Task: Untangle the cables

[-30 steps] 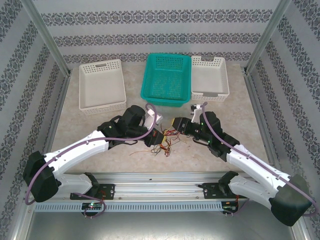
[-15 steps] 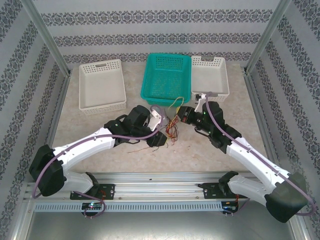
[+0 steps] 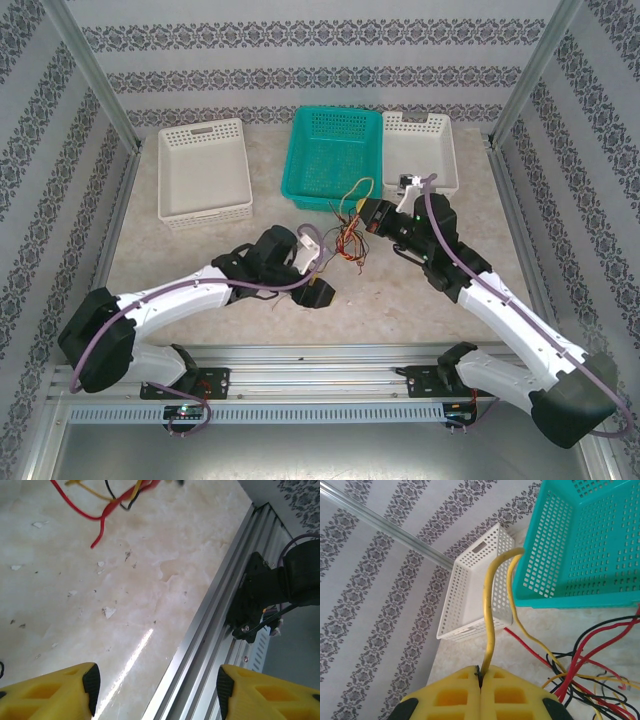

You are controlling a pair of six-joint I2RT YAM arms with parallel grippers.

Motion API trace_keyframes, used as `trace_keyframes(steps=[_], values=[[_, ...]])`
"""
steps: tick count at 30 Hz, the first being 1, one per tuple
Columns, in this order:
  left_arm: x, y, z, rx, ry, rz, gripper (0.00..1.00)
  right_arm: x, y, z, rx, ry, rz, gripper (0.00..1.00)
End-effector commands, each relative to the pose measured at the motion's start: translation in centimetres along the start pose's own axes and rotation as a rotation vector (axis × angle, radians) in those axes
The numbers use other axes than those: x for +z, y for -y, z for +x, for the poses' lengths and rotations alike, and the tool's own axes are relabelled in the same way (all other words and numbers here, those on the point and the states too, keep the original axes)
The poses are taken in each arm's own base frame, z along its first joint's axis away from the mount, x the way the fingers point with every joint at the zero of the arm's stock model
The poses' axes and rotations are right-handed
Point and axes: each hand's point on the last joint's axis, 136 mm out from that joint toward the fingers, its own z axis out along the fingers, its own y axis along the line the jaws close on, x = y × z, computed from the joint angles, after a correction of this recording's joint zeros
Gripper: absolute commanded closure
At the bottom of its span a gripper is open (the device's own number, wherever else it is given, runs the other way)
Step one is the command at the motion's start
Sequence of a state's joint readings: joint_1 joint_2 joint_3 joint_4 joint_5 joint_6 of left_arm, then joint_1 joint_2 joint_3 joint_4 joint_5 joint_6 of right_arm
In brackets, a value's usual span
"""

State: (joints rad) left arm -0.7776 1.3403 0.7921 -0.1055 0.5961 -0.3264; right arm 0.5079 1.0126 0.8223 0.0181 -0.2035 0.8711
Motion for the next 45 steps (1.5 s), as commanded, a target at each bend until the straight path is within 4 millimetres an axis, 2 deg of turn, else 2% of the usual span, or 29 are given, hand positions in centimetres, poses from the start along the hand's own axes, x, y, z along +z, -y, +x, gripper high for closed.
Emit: trace_keyframes(steps=[1, 7, 18, 31, 45], values=[[-0.9, 2.5, -2.5, 0.028, 0.151, 0.12, 0.34, -1.3, -3.0, -1.3, 0.02, 0.033, -0.091, 1.0], [-1.9, 3.1, -2.9, 0.021, 0.299, 0.188, 0.31, -2.0, -4.0, -1.6, 0.071, 0.041, -0.131, 1.0], [-3.7, -0.2, -3.5, 0.053, 0.382, -0.056, 0.3, -3.7, -6.5, -2.0, 0.132, 0.025, -0.215, 1.0], [-3.3, -3.7, -4.0, 0.079, 0.381, -0.245, 0.27, -5.3, -9.3, -1.7, 0.176, -0.014, -0.322, 1.0], [-2.2, -4.1, -5.8, 0.088, 0.458, -0.236, 0.19, -6.7, -11.6, -0.7, 0.225, -0.052, -0.425, 1.0]])
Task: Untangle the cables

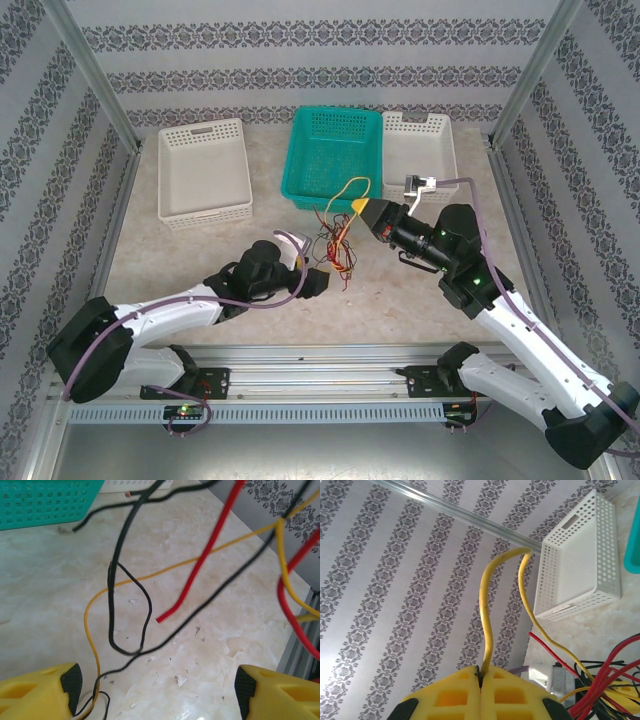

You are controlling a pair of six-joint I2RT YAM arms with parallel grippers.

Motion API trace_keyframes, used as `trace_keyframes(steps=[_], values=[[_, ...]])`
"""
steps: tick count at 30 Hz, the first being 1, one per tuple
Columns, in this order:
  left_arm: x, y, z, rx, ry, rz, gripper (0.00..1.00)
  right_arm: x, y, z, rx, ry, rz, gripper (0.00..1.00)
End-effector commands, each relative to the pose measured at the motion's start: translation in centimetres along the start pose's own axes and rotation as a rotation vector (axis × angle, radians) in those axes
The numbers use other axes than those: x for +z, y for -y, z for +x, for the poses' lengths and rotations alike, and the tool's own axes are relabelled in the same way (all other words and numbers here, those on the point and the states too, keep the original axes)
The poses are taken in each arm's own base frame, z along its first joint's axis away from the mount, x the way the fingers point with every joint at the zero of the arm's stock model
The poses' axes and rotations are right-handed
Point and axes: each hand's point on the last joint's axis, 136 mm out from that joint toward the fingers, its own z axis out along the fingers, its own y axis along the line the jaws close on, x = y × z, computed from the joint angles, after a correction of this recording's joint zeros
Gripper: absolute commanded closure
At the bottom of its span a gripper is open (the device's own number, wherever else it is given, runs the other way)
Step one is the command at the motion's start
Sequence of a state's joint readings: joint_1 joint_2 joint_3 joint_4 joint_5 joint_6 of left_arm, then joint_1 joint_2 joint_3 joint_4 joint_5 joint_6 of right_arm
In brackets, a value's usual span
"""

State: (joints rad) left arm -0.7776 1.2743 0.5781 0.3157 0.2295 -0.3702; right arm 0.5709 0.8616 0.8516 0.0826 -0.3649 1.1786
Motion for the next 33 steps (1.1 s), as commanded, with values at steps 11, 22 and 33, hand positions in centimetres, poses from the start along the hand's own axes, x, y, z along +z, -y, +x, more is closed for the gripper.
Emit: trace_keyframes(steps=[11, 22, 33], values=[[0.7, 0.0, -3.9, 0.046, 0.141, -0.03, 0.24, -1.1, -3.7, 1.1, 0.011, -0.018, -0.148, 1.0], [1.5, 0.4, -3.9, 0.02, 0.141, 0.006, 0.83, -1.9, -4.3, 1.7, 0.009, -0.02, -0.164, 1.0], [-1.0, -0.5, 0.2, 0.004, 0.008, -0.023, 1.0, -6.0, -2.9, -1.7, -0.151, 0.167, 0.023, 1.0]])
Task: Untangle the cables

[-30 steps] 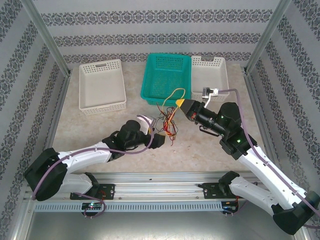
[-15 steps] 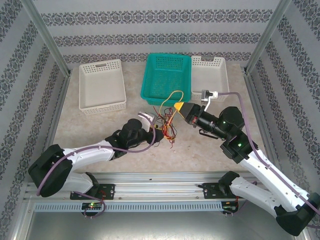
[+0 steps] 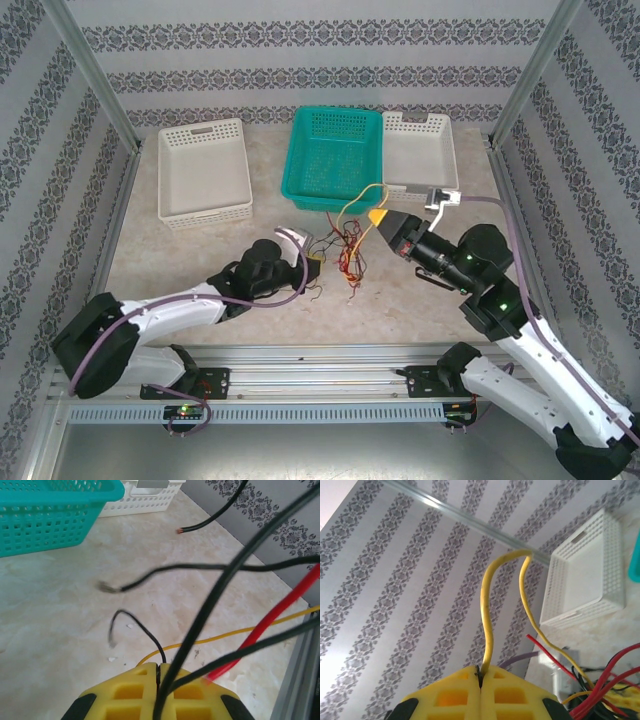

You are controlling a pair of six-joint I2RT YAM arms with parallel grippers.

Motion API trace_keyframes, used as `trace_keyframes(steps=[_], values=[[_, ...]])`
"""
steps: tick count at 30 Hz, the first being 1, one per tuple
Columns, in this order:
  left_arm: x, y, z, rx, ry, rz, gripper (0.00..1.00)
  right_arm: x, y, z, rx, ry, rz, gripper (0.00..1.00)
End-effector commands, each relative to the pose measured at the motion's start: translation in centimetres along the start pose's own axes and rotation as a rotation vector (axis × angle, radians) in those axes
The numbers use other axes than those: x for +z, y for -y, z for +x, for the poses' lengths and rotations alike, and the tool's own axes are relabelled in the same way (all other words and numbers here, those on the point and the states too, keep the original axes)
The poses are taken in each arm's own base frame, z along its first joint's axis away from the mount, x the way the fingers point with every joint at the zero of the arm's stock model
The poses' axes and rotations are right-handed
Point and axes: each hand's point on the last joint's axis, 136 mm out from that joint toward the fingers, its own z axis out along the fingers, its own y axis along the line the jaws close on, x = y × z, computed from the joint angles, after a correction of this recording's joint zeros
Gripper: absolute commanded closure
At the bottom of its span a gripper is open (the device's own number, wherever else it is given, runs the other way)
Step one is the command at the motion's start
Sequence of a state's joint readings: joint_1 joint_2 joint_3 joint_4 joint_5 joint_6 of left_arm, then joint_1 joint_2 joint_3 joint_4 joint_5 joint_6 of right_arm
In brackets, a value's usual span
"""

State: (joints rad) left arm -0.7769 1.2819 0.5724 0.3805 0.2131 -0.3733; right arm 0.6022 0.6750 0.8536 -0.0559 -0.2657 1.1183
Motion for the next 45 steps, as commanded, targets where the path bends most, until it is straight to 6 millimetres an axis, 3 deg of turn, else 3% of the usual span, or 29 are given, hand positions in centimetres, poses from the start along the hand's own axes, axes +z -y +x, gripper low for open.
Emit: trace_keyframes(steps=[1, 5, 16, 22, 34, 45], values=[[-1.7, -1.1, 1.5, -0.006, -0.058, -0.051, 1.0, -1.6, -0.2, -2.3, -0.09, 0.095, 0.057, 1.0], [-3.7, -2.2, 1.5, -0.049, -0.065, -0.124, 1.0, -2.9, 1.2, -3.7, -0.115, 0.163, 0.121, 1.0], [-10.1, -6.1, -1.6, -0.207, -0.045, -0.333, 1.0, -6.2, 5.9, -5.9, -0.156, 0.285, 0.339, 1.0], [-13.3, -8.2, -2.0, -0.262, -0.092, -0.445, 1.0, -8.5, 7.2, -7.1, -0.199, 0.356, 0.447, 1.0], [-17.8, -10.0, -3.9, -0.316, -0.11, -0.557, 1.0, -13.2, 11.6, -7.1, -0.192, 0.432, 0.73, 1.0], [-20.1, -12.4, -4.1, -0.33, -0.096, -0.633, 1.0, -15.4, 14.5, -6.6, -0.204, 0.418, 0.892, 1.0]])
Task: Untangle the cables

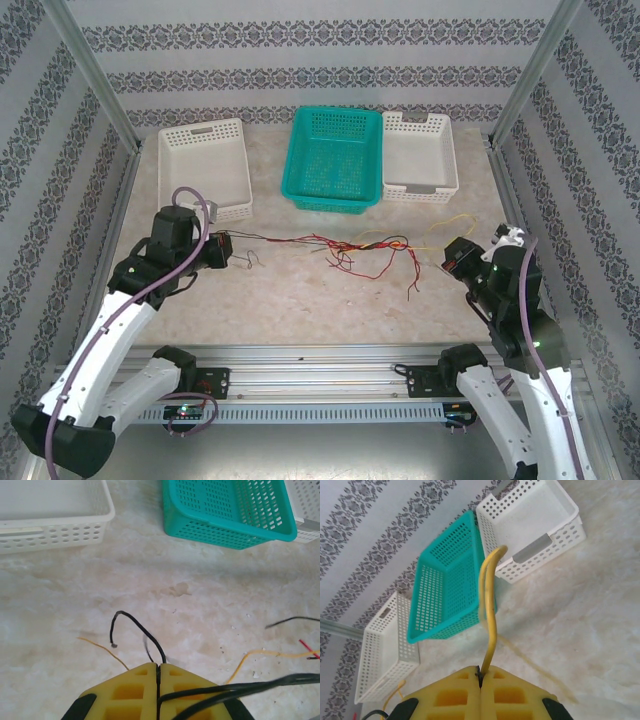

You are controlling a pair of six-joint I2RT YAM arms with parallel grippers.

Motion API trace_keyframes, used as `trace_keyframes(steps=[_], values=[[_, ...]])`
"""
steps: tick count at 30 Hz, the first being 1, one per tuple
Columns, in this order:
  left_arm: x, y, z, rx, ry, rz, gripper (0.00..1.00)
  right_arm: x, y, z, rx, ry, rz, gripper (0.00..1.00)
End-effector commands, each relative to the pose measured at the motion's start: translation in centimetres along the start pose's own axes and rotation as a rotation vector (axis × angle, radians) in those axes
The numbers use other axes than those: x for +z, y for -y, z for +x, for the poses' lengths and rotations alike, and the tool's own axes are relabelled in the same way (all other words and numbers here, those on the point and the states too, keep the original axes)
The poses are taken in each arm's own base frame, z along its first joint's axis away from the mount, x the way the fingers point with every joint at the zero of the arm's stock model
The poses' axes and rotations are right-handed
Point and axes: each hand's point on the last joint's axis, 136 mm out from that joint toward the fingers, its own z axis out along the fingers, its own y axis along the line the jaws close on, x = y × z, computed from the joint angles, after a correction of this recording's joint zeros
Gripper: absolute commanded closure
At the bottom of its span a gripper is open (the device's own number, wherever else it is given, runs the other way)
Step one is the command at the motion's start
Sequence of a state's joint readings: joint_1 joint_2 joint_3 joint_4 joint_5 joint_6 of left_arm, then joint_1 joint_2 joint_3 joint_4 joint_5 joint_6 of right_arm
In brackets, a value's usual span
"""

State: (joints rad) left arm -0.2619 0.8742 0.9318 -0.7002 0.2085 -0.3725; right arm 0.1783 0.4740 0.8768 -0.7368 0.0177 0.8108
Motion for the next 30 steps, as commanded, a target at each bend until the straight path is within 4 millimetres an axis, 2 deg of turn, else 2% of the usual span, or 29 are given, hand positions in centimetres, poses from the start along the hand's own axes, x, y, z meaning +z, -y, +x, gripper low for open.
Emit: trace_keyframes(steps=[1, 7, 13, 21, 24, 27, 30], values=[[-0.8, -3.4, 0.3, -0.028, 0.009, -0.131, 1.0, -0.6, 2.6, -1.7, -0.038, 0.094, 0.143, 1.0], [-2.1, -5.0, -0.1, -0.067, 0.071, -0.178, 1.0, -0.2, 5.4, -1.3, -0.062, 0.074, 0.259, 1.0], [-4.6, -6.0, -0.5, -0.07, 0.169, -0.24, 1.0, 1.4, 8.4, 0.6, -0.003, 0.01, 0.323, 1.0], [-7.8, -7.5, -0.8, -0.054, 0.267, -0.344, 1.0, 3.5, 12.1, 2.1, 0.118, -0.05, 0.382, 1.0], [-8.8, -8.0, -0.9, -0.055, 0.293, -0.381, 1.0, 3.8, 13.0, 2.6, 0.136, -0.051, 0.407, 1.0], [-10.4, -8.3, -1.3, -0.035, 0.324, -0.423, 1.0, 3.6, 14.3, 2.7, 0.154, -0.034, 0.453, 1.0], [-11.0, -8.4, -1.6, -0.035, 0.336, -0.442, 1.0, 3.2, 15.1, 2.6, 0.181, -0.002, 0.485, 1.0]])
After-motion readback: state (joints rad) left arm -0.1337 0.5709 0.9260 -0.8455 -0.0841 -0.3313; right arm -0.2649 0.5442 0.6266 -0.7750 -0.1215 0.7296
